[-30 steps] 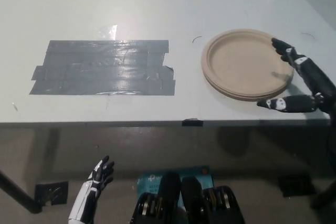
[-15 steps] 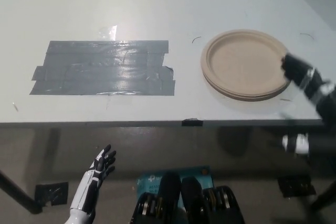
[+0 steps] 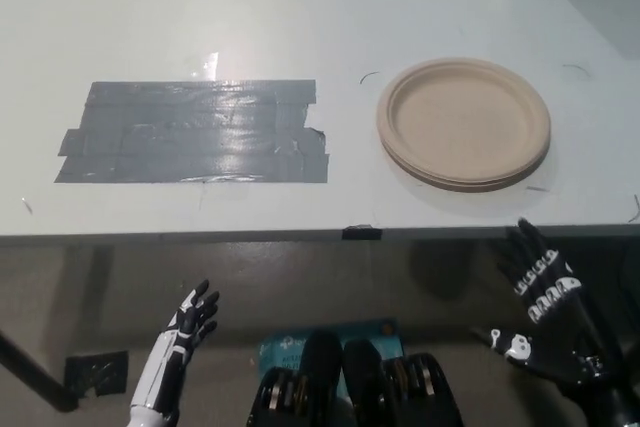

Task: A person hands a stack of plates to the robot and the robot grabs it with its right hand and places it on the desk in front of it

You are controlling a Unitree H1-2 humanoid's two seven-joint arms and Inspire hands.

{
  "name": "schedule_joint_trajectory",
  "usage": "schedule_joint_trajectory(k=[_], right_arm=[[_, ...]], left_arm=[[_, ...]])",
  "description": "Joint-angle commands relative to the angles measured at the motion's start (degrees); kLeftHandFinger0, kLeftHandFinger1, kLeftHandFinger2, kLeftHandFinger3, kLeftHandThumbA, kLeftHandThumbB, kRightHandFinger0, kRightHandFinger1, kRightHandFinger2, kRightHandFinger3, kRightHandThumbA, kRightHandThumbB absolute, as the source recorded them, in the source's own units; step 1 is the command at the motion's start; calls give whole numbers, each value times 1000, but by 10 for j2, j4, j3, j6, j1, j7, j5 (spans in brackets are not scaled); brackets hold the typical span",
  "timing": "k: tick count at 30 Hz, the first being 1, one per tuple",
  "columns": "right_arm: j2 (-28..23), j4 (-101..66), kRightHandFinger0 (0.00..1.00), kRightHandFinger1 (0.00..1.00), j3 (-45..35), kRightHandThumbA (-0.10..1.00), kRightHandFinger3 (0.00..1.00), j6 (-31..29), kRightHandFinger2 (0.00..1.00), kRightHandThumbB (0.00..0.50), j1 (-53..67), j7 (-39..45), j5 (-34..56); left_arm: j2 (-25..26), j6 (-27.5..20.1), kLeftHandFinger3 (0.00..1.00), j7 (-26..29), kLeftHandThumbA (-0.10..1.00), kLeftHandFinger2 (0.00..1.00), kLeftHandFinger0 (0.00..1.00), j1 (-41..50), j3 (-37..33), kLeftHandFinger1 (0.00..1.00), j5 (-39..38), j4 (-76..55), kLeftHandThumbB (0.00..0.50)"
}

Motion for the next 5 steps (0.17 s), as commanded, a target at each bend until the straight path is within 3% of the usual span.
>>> schedule_joint_trajectory(k=[1, 5], right_arm=[[11, 20, 1000, 1000, -18, 1000, 1000, -19, 1000, 221, -15, 25, -6], [16, 25, 1000, 1000, -17, 1000, 1000, -17, 1000, 217, -14, 30, -10]], left_arm=[[3, -19, 1000, 4, 1000, 1000, 1000, 2, 2, 1000, 5, -19, 224], [4, -19, 1000, 6, 1000, 1000, 1000, 6, 2, 1000, 8, -21, 220]])
